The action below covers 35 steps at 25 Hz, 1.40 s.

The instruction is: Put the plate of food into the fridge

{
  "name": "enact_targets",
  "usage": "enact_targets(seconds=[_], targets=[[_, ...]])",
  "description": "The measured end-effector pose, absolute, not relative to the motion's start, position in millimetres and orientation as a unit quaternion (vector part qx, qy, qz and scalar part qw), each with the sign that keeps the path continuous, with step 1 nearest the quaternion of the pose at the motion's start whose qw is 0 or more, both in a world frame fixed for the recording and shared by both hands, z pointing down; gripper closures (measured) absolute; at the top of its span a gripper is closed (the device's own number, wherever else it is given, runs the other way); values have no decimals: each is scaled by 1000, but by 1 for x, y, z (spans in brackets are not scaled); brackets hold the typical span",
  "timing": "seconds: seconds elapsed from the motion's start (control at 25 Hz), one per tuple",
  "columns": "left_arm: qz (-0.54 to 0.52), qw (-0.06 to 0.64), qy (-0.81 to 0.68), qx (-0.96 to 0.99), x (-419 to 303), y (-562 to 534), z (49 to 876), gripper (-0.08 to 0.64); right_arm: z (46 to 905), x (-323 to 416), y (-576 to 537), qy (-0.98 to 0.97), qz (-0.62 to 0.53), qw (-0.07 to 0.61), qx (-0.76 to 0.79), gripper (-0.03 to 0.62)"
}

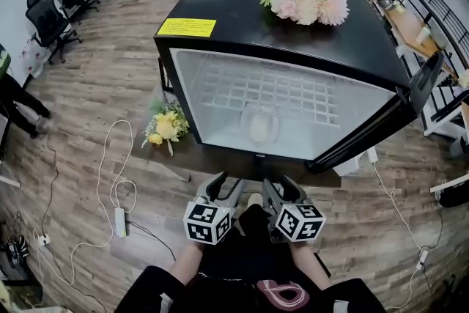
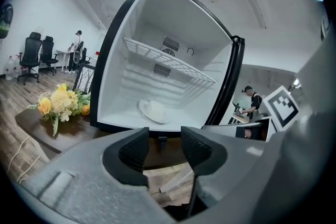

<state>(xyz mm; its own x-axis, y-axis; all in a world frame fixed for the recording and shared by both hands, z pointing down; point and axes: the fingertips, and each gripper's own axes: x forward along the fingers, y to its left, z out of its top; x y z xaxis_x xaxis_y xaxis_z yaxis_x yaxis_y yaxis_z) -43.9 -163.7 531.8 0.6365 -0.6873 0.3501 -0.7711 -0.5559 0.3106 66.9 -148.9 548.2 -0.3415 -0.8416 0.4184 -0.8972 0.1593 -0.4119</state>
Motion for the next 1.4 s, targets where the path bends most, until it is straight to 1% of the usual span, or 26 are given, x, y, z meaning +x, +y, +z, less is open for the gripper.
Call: enact_targets(seconds=[0.12, 0.2, 0.48, 0.64, 0.76, 0.84, 0.96, 1.16, 1.4], targets=[[80, 232, -414, 877, -47, -156, 533, 382, 551, 71, -143, -761, 281, 71, 580, 377], [86, 223, -420, 875, -50, -153, 533, 396, 552, 73, -139, -760, 265, 82, 587, 398], [92, 198, -431, 876, -54, -143, 533, 473, 547, 74, -127, -753, 234, 82, 609, 507], [86, 202, -435, 873, -54, -139, 532, 497, 547, 77, -121, -742, 228, 82, 625, 541], [76, 216, -438, 870, -55, -137, 533, 534, 549, 78, -115, -737, 222, 90, 633, 569], [75, 215, -436, 871, -55, -134, 532, 541, 548, 79, -111, -733, 217, 89, 638, 582], [74, 212, -433, 873, -55, -132, 532, 549, 546, 79, -108, -731, 211, 87, 644, 583], [71, 228, -429, 871, -55, -130, 536, 552, 538, 84, -103, -715, 193, 78, 668, 585], [71, 219, -420, 878, -52, -127, 533, 552, 537, 80, -99, -719, 188, 79, 665, 586]])
